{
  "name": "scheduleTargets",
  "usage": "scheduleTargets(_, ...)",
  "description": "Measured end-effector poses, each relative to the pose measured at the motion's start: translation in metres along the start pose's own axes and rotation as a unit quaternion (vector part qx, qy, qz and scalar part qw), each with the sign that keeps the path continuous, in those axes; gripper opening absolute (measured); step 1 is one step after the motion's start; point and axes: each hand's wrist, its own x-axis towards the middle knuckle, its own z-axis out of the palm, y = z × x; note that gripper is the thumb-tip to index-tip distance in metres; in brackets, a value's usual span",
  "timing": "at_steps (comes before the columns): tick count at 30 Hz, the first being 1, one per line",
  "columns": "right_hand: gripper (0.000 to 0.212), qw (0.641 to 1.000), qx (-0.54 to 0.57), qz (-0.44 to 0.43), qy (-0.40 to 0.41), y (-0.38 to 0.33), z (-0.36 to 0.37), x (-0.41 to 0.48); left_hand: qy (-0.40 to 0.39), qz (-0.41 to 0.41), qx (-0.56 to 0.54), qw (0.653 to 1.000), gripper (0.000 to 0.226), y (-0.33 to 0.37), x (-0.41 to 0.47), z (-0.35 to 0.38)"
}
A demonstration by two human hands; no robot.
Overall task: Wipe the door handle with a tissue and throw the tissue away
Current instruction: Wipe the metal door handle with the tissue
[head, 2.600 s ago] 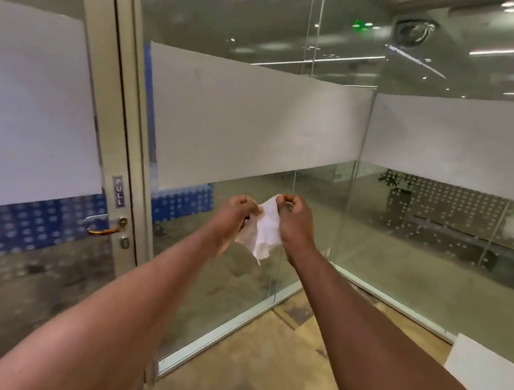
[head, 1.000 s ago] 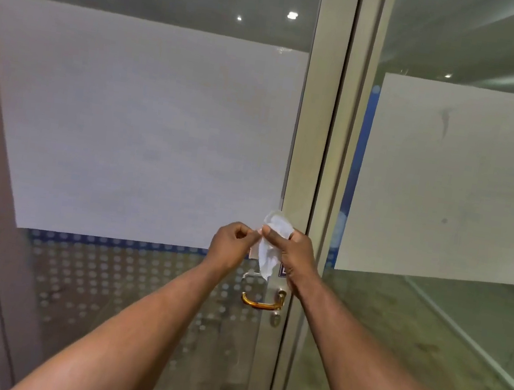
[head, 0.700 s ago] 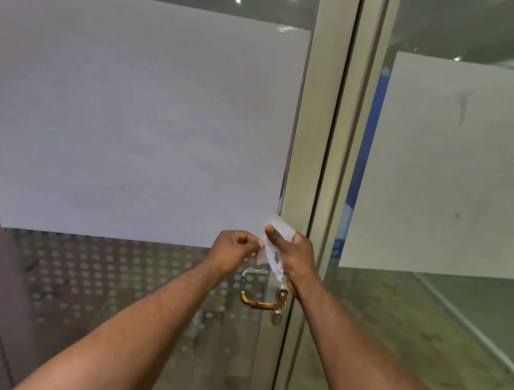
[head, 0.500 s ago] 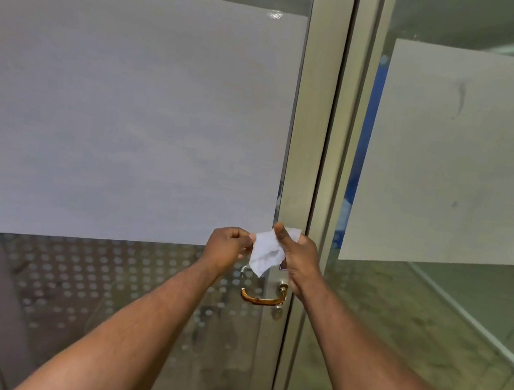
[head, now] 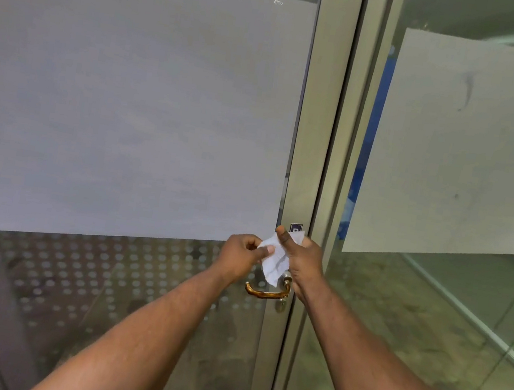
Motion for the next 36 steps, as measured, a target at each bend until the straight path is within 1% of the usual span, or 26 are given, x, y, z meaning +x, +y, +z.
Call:
scheduleTargets(3, 0.049, 1.000, -0.010, 0.000, 0.024, 0.000, -0.003, -0.001, 0.008, -0.018, -0.013, 1.000, 0.021, 0.001, 0.002, -0.002)
scheduleTargets(7, 0.059, 0.999, 0.013, 0.022, 0.033, 0.002, -0.008, -0.002, 0.012, -0.028, -0.030, 0.999, 0.025, 0.002, 0.004, 0.002)
scheduleTargets(9, 0.073, 0.999, 0.019, 0.038, 0.018, 0.003, -0.009, -0.002, 0.020, -0.031, -0.051, 0.998, 0.023, 0.002, 0.006, 0.006)
scheduleTargets(11, 0.083, 0.997, 0.012, 0.060, -0.037, 0.003, -0.013, -0.003, 0.032, -0.031, -0.075, 0.996, 0.016, 0.001, 0.009, 0.009)
scheduleTargets(12, 0.081, 0.995, -0.006, 0.072, -0.069, 0.003, -0.016, -0.003, 0.038, -0.028, -0.076, 0.996, 0.012, 0.001, 0.011, 0.009)
scheduleTargets(14, 0.067, 0.987, -0.050, 0.102, -0.110, 0.007, -0.023, -0.001, 0.052, -0.018, -0.050, 0.997, 0.010, -0.001, 0.017, 0.010)
scheduleTargets(16, 0.052, 0.984, -0.068, 0.126, -0.106, 0.013, -0.028, 0.001, 0.079, -0.002, -0.008, 0.997, 0.009, -0.004, 0.022, 0.008)
scheduleTargets(18, 0.043, 0.985, -0.091, 0.129, -0.076, 0.019, -0.035, 0.003, 0.121, 0.046, 0.080, 0.988, 0.007, -0.006, 0.026, 0.003)
scheduleTargets(19, 0.041, 0.985, -0.101, 0.129, -0.060, 0.023, -0.039, 0.005, 0.145, 0.094, 0.154, 0.973, 0.010, -0.007, 0.029, -0.001)
scheduleTargets(21, 0.036, 0.985, -0.108, 0.135, -0.022, 0.033, -0.049, 0.009, 0.173, 0.208, 0.307, 0.912, 0.026, -0.010, 0.036, -0.013)
scheduleTargets(23, 0.033, 0.982, -0.124, 0.139, 0.035, 0.047, -0.062, 0.013, 0.146, 0.289, 0.410, 0.852, 0.041, -0.009, 0.045, -0.023)
scheduleTargets(25, 0.029, 0.978, -0.136, 0.133, 0.083, 0.062, -0.073, 0.017, 0.107, 0.321, 0.475, 0.812, 0.053, -0.005, 0.054, -0.031)
scheduleTargets(29, 0.025, 0.972, -0.167, 0.111, 0.124, 0.089, -0.086, 0.019, 0.096, 0.324, 0.555, 0.760, 0.066, -0.006, 0.074, -0.041)
scheduleTargets(31, 0.033, 0.970, -0.182, 0.099, 0.130, 0.098, -0.087, 0.020, 0.103, 0.329, 0.577, 0.741, 0.069, -0.011, 0.084, -0.044)
scheduleTargets(34, 0.046, 0.964, -0.214, 0.091, 0.132, 0.109, -0.087, 0.024, 0.109, 0.342, 0.590, 0.723, 0.072, -0.014, 0.103, -0.047)
scheduleTargets(36, 0.038, 0.957, -0.242, 0.088, 0.131, 0.112, -0.086, 0.027, 0.110, 0.347, 0.599, 0.713, 0.072, -0.012, 0.116, -0.051)
